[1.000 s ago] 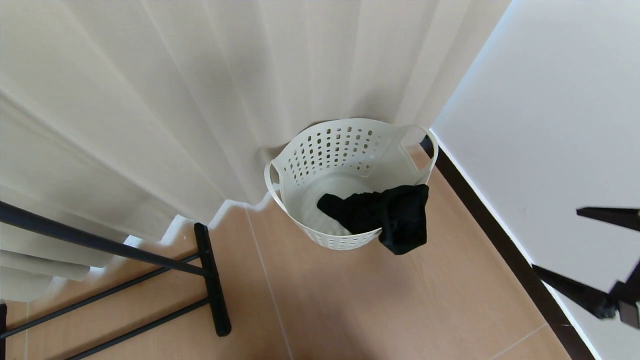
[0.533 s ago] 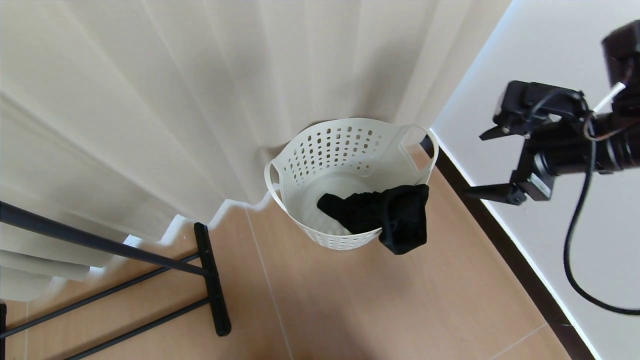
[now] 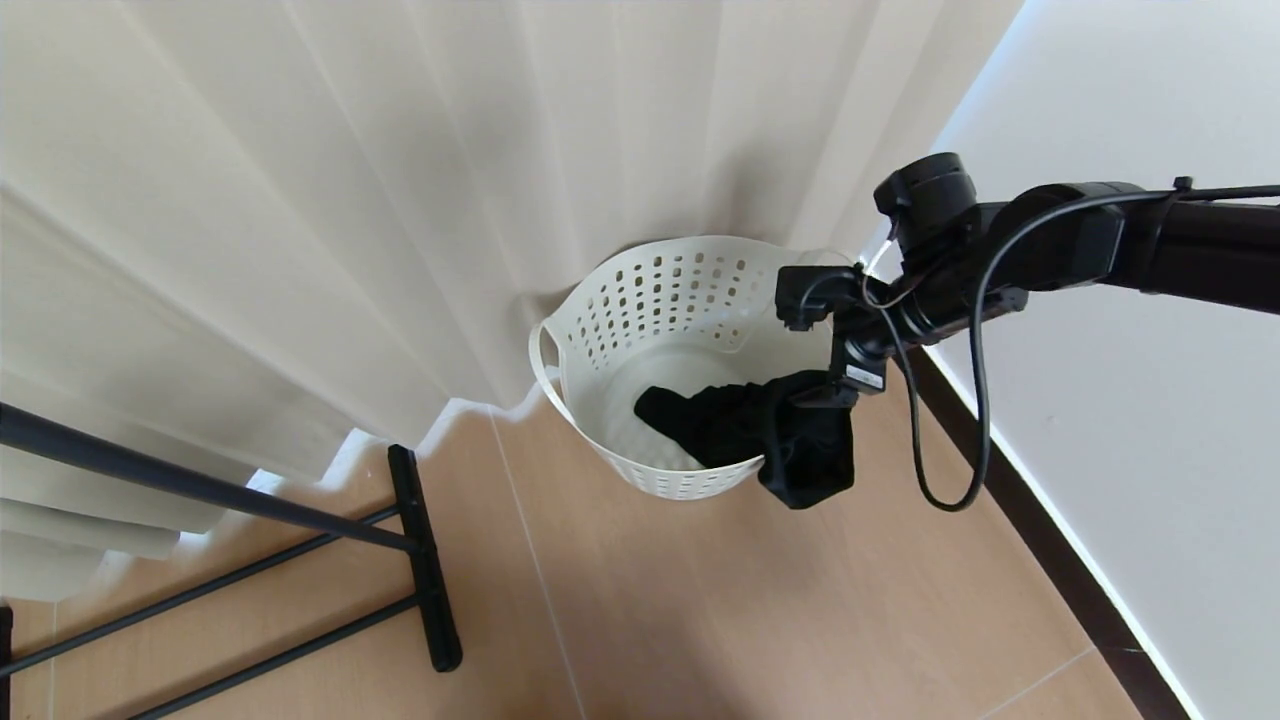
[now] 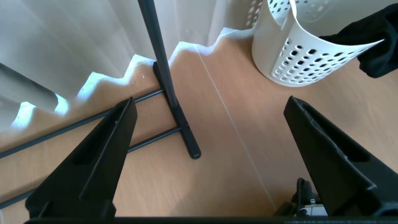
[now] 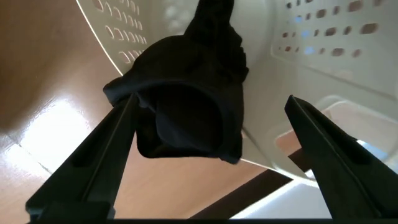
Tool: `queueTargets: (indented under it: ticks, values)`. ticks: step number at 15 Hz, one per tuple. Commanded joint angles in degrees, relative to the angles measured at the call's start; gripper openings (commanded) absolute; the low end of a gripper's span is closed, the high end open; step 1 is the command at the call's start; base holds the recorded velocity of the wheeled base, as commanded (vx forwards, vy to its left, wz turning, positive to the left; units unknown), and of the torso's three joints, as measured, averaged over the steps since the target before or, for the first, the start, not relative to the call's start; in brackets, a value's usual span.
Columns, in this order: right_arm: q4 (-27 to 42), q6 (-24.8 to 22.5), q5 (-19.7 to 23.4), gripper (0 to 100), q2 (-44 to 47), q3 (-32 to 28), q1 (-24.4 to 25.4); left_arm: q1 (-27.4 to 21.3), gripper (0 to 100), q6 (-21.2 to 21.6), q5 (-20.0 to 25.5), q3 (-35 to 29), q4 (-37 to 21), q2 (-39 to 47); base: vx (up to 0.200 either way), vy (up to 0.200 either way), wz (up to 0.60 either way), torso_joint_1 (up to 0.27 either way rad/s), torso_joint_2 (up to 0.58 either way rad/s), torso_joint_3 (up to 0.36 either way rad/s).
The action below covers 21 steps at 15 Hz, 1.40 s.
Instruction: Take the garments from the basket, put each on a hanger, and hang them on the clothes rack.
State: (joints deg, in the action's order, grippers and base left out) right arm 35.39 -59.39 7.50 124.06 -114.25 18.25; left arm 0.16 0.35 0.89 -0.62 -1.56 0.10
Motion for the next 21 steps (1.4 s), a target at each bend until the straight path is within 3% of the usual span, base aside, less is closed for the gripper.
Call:
queueTargets:
  ticks: [1,7,13,21]
  values:
    - [-0.06,-0.02,-0.64,100,2.85,-0.34,0.03,0.02,100,0.0,-0.01,0.01,-0.02,0.08,0.0,0.0,0.0,0.0,0.0,0.0]
    - [-6.39,0.24,-2.93,100,6.28,-0.34,-1.2,0.02,100,0.0,-0.01,0.01,-0.02,0.08,0.0,0.0,0.0,0.0,0.0,0.0]
    - [-11.57,0.24,-3.1,100,9.88,-0.34,-4.27,0.02,100,0.0,-0.01,0.01,-0.02,0.08,0.0,0.0,0.0,0.0,0.0,0.0]
    - [-16.23,1.56,-3.01,100,12.96,-0.34,-4.45,0.02,100,0.0,-0.01,0.01,-0.02,0.08,0.0,0.0,0.0,0.0,0.0,0.0]
